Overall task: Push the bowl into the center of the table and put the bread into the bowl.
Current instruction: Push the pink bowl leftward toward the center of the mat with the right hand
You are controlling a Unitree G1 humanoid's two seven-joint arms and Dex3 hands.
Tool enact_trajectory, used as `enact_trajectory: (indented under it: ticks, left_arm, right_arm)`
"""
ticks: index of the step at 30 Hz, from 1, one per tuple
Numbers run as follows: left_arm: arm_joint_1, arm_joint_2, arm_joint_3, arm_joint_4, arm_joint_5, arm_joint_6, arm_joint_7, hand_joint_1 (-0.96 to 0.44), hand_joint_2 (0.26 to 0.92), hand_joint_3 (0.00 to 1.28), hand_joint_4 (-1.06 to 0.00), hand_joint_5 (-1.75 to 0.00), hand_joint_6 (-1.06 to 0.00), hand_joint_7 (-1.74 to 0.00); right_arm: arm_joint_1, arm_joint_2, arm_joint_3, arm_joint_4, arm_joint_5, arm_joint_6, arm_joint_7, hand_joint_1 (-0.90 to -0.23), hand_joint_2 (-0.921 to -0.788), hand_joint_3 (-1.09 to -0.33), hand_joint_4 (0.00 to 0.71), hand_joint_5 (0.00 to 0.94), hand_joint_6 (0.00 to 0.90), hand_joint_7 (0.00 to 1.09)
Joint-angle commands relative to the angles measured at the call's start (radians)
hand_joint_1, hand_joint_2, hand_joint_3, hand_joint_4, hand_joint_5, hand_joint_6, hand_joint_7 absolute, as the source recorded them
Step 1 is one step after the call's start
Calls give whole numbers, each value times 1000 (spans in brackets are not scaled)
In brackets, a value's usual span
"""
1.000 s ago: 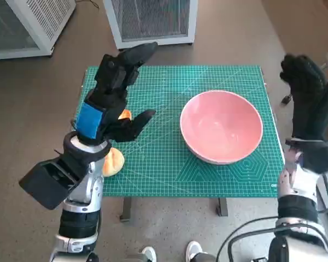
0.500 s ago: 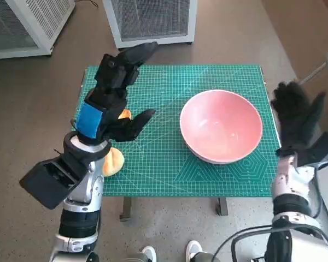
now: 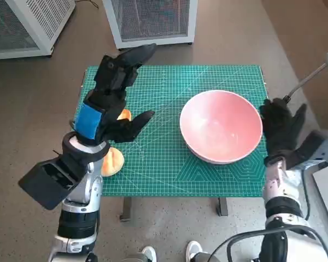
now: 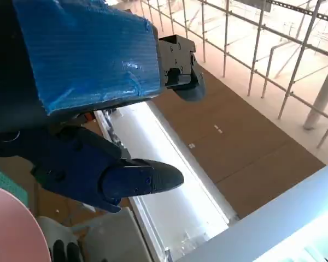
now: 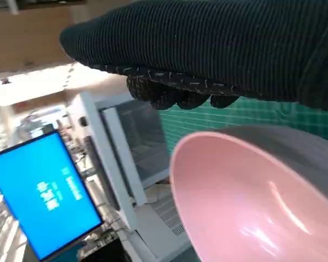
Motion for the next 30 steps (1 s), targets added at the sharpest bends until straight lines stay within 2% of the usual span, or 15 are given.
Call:
enact_trajectory:
  ticks: [1,7,12,25,30]
  left_arm:
    - [19,10,8,-18,-15,7,-5,-522,896,369,1,-503,1,-702]
    - [27,12,5,-33,-11,17,0,-521,918,327,1,-502,1,-710]
    - [31,12,5,-43,-11,27,3,-516,921,322,1,-501,1,-726]
    - [65,28,24,-59,-24,20,-7,-510,921,313,0,-468,1,-732]
    - [78,33,35,-53,-26,4,-10,-514,921,306,-41,-394,1,-711]
  right_arm:
    - [14,27,-2,12,-3,26,-1,-306,-916,-545,273,3,231,296]
    - [-2,48,-1,6,-1,24,18,-307,-909,-551,290,8,252,286]
    - [-17,60,-6,5,6,30,37,-337,-919,-523,294,5,267,287]
    - [-58,94,21,11,-23,27,36,-325,-921,-528,281,0,260,286]
    - [-72,109,35,14,-33,28,31,-310,-921,-561,260,0,239,277]
